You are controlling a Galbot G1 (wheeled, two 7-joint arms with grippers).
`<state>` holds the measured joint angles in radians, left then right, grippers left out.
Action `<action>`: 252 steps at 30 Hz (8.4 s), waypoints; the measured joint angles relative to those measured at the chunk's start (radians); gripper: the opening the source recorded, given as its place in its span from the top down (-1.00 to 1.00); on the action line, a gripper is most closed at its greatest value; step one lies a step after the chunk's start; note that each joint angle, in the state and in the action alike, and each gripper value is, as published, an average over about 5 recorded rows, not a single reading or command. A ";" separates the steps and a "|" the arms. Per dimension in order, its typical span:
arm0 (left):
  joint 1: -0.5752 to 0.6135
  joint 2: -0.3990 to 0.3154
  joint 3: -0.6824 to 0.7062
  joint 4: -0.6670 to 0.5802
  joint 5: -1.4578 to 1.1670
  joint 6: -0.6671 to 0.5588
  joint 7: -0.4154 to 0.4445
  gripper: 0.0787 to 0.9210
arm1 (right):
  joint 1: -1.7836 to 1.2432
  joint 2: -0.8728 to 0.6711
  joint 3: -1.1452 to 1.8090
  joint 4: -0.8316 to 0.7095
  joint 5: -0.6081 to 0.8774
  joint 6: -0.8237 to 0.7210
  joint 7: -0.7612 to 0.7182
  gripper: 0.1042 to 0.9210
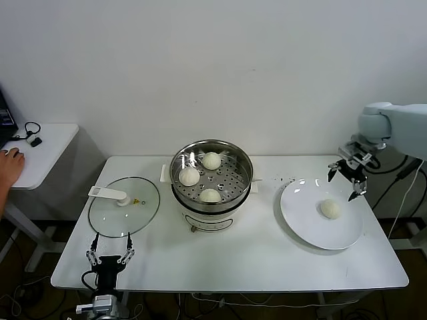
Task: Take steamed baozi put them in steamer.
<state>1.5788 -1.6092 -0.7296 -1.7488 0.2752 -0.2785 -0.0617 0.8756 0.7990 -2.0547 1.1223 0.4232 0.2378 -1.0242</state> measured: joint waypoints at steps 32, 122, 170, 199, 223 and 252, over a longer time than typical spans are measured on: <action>0.004 0.000 -0.005 0.015 0.005 -0.003 -0.001 -0.77 | -0.461 -0.048 0.446 -0.235 -0.191 -0.095 0.099 -0.76; -0.007 0.000 0.027 0.009 0.011 0.018 0.010 -0.77 | 0.175 0.302 0.123 0.102 0.446 -0.361 0.084 -0.20; -0.019 0.000 0.003 0.038 0.007 0.000 0.008 -0.77 | -0.123 0.455 0.253 -0.009 0.397 -0.452 0.193 -0.24; -0.005 0.000 0.008 0.010 0.014 0.007 0.008 -0.77 | -0.043 0.323 0.342 0.064 0.434 -0.469 0.272 -0.76; -0.008 0.000 0.008 0.001 0.027 0.010 0.007 -0.77 | -0.405 -0.097 0.920 0.387 0.308 -0.526 0.701 -0.76; 0.010 0.000 -0.005 -0.008 0.034 -0.005 -0.004 -0.77 | -1.669 -0.154 2.102 0.795 0.179 -0.302 1.082 -0.76</action>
<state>1.5888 -1.6092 -0.7342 -1.7573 0.3089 -0.2839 -0.0653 -0.7930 0.6453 0.0472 1.9169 0.6017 -0.0644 0.0580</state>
